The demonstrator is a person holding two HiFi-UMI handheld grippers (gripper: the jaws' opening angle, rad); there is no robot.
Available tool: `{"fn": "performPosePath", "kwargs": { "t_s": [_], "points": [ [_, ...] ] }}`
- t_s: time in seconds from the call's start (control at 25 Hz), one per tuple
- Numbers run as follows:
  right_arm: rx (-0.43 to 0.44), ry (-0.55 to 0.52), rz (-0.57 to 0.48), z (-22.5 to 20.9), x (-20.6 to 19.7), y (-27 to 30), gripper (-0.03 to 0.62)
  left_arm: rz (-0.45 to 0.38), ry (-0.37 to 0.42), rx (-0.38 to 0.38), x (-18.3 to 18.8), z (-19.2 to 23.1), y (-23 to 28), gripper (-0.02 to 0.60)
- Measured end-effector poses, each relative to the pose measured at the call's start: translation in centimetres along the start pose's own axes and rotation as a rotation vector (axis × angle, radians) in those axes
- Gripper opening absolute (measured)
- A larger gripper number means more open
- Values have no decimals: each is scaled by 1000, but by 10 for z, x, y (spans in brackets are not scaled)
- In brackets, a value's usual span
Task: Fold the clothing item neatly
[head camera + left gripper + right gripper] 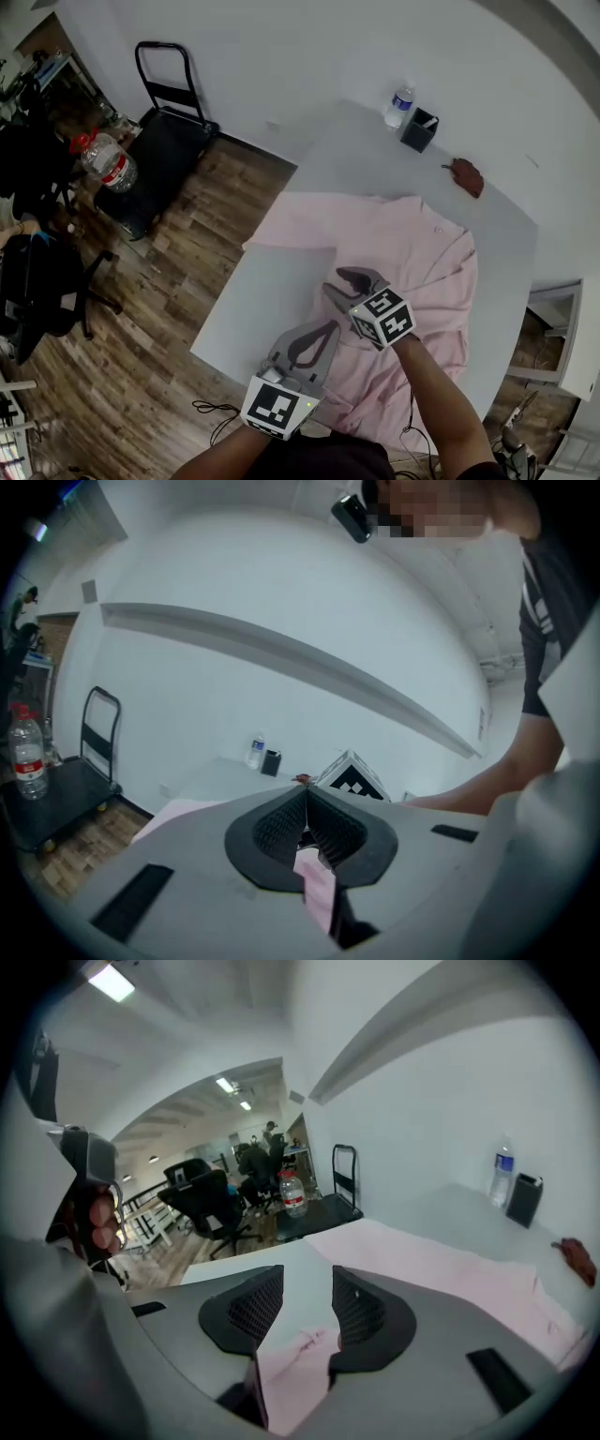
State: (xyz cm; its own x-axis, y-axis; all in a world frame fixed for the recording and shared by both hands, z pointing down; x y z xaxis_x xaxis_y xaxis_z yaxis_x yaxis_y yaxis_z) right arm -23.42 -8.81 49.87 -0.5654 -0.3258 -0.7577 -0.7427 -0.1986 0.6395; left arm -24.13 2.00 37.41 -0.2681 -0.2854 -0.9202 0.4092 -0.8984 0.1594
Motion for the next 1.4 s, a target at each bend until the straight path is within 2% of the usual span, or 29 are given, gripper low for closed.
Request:
{"fn": "performPosePath", "kwargs": {
  "t_s": [0.16,0.32,0.6,0.8,1.04,1.16,1.24,1.4],
  "points": [
    [14,-195,70,31,36,60,161,-22,-12,121,0,56,-29,6],
    [29,-389,163,49,52,130,161,-45,-41,225,-3,101,-59,8],
    [-5,-537,351,30,37,209,161,-54,-95,327,-18,156,-89,6],
    [-7,-540,405,20,23,226,161,-61,-126,353,-27,178,-88,8],
    [5,-511,421,17,12,230,153,-45,-132,343,-34,189,-75,8],
    [36,-487,420,21,9,230,85,-36,-152,341,-39,197,-66,8],
    [24,-496,411,23,9,231,32,-32,-165,343,-42,203,-61,8],
    [13,-470,389,20,11,228,28,-29,-165,348,-44,210,-52,8]
  ]
}}
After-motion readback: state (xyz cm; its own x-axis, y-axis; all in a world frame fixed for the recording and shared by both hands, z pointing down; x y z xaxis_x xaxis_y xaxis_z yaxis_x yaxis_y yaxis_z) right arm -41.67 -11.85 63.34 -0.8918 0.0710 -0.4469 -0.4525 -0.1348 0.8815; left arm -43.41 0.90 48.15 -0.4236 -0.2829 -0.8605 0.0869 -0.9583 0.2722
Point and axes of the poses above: the fingertips, and each gripper's own axes: y forward along the fingers, z to its left, x out of its top, the point moved 3 cm from there along -y, backward along the fingers, and after that the axes turned 4 degrees about -x, right-handed, at the moved point
